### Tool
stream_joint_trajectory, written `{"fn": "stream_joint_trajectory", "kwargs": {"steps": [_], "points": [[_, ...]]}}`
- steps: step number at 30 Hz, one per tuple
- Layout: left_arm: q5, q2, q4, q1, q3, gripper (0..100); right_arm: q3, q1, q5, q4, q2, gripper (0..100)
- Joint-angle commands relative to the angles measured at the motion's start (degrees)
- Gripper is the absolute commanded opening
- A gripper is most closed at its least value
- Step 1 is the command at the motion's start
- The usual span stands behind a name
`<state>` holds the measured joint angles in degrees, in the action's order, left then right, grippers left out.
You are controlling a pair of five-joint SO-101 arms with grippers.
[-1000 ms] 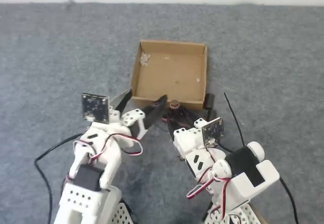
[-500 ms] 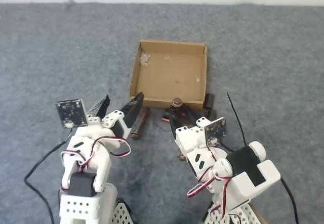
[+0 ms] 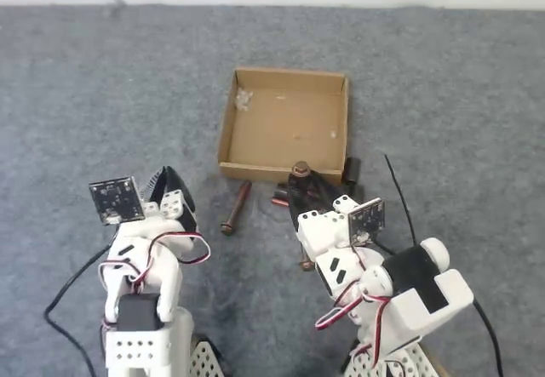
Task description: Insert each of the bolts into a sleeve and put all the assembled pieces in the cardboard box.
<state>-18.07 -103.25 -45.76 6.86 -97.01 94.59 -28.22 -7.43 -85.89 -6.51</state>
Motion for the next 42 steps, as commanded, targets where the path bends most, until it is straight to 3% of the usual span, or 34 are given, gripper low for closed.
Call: {"fn": "stream_joint_trajectory", "kwargs": {"steps": [1,6,15,25,34,37,42], "points": [[2.46,-0.97,-4.40,-0.26,0.48,1,1.23,3.74,-0.44,-1.36,1.10,0.6],[14.51,-0.70,-9.49,-2.64,0.48,1,1.23,5.05,-0.35,-1.89,1.19,0.6],[15.47,-0.70,-13.19,-5.36,0.48,1,1.58,6.20,-0.35,2.07,9.54,0.6],[15.65,-0.70,-12.92,-5.10,0.48,1,0.00,8.84,-0.35,37.32,39.78,0.6],[15.74,-0.70,-12.92,-5.10,0.48,1,-16.53,11.12,-0.35,85.93,65.27,0.6],[15.74,-0.70,-12.92,-5.10,0.48,1,-22.15,11.21,-0.35,92.09,66.15,0.6],[15.74,-0.70,-13.10,-5.01,0.48,1,-29.36,11.30,-0.26,92.53,61.49,0.6]]}}
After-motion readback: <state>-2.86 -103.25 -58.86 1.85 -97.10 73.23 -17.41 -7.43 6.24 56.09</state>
